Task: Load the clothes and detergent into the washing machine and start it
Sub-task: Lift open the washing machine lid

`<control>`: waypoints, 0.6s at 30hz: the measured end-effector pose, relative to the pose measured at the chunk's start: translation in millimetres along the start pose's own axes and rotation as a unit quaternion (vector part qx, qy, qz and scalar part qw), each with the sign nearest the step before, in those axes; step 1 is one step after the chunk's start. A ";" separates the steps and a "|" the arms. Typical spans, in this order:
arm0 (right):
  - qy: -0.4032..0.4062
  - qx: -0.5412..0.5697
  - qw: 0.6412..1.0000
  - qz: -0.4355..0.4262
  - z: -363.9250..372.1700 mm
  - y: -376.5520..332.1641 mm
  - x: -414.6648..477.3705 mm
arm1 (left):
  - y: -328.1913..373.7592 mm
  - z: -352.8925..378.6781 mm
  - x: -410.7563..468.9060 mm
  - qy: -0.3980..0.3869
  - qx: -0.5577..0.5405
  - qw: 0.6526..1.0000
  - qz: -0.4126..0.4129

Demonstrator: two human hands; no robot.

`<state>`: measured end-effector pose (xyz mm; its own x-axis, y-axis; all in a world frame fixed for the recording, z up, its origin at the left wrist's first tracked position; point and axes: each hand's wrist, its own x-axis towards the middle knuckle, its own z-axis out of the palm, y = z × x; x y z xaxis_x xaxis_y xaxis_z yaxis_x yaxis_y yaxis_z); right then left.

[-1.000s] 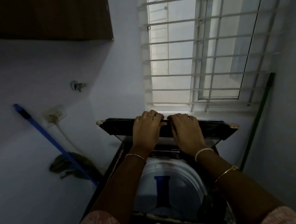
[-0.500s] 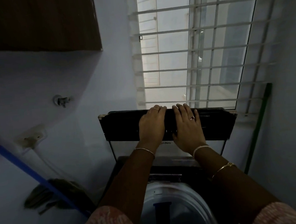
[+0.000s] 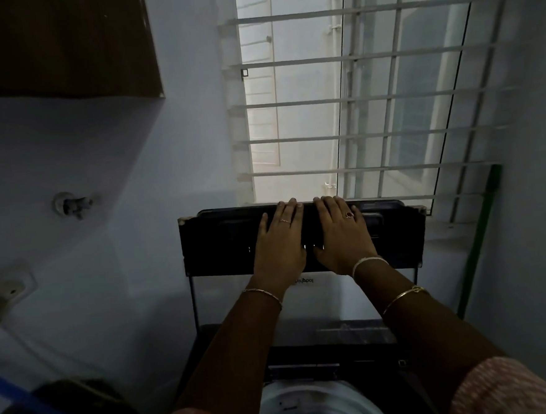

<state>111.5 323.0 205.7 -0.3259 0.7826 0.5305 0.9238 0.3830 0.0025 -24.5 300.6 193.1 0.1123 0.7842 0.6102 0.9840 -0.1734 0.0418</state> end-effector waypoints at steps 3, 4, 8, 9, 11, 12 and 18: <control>-0.006 -0.006 1.000 -0.003 7.4 4.4 12.5 | -6.1 9.8 10.8 -0.010 -0.010 1.000 -0.001; -0.007 -0.007 1.000 -0.004 10.0 5.5 15.7 | -7.4 12.3 13.4 -0.011 -0.014 1.000 -0.001; -0.013 -0.007 1.000 -0.003 19.9 8.3 23.7 | -10.7 21.3 20.5 -0.013 -0.019 1.000 -0.004; -0.016 -0.008 1.000 -0.003 22.0 9.3 25.9 | -11.4 23.0 22.4 -0.016 -0.018 1.000 -0.004; -0.023 -0.008 1.000 -0.003 25.4 11.2 30.7 | -13.7 26.2 26.5 -0.021 -0.021 1.000 -0.005; -0.027 -0.008 1.000 -0.003 26.8 12.0 33.0 | -15.0 27.9 28.6 -0.023 -0.023 0.999 -0.006; -0.036 -0.007 0.999 -0.005 35.6 15.1 41.6 | -19.0 38.9 37.1 -0.039 -0.025 0.999 -0.011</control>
<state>104.8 378.8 197.7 -0.3473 0.8126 0.4680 0.9234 0.3832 0.0199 -33.6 356.2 184.2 0.1028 0.8316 0.5458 0.9785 -0.1833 0.0949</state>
